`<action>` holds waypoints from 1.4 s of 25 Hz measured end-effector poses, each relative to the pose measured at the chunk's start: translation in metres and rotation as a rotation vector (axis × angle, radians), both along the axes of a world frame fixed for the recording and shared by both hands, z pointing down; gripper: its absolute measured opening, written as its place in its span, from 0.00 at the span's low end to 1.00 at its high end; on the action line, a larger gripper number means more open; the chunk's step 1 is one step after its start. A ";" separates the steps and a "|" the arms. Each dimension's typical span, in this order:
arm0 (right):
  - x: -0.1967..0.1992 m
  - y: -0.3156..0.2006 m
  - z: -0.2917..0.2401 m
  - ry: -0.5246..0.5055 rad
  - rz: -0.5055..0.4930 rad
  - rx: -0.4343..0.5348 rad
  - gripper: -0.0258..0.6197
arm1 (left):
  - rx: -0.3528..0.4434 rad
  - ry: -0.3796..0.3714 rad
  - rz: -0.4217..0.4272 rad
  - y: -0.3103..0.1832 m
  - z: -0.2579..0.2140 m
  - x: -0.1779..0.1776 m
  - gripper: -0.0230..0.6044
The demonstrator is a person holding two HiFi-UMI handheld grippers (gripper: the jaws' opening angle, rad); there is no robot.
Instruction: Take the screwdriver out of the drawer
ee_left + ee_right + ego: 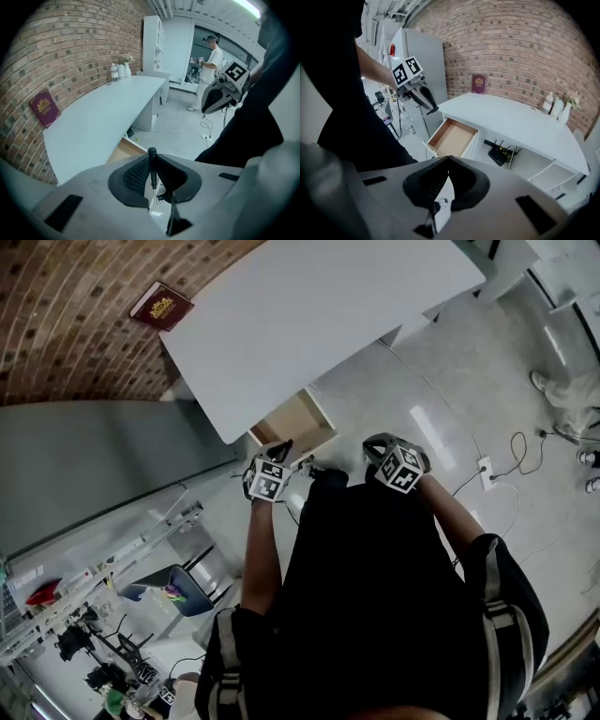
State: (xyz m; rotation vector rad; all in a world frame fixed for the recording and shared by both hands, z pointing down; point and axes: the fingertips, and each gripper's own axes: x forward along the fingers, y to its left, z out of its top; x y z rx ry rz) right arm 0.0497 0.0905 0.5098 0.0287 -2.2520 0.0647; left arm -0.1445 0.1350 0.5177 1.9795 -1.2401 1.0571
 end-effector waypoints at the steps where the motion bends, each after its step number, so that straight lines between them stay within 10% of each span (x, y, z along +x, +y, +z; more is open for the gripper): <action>1: -0.002 -0.001 -0.001 -0.002 -0.006 0.003 0.13 | 0.018 -0.003 -0.004 -0.001 -0.002 -0.002 0.12; 35: -0.037 0.014 -0.058 -0.089 -0.153 0.086 0.13 | 0.179 0.094 -0.142 0.048 -0.029 0.051 0.12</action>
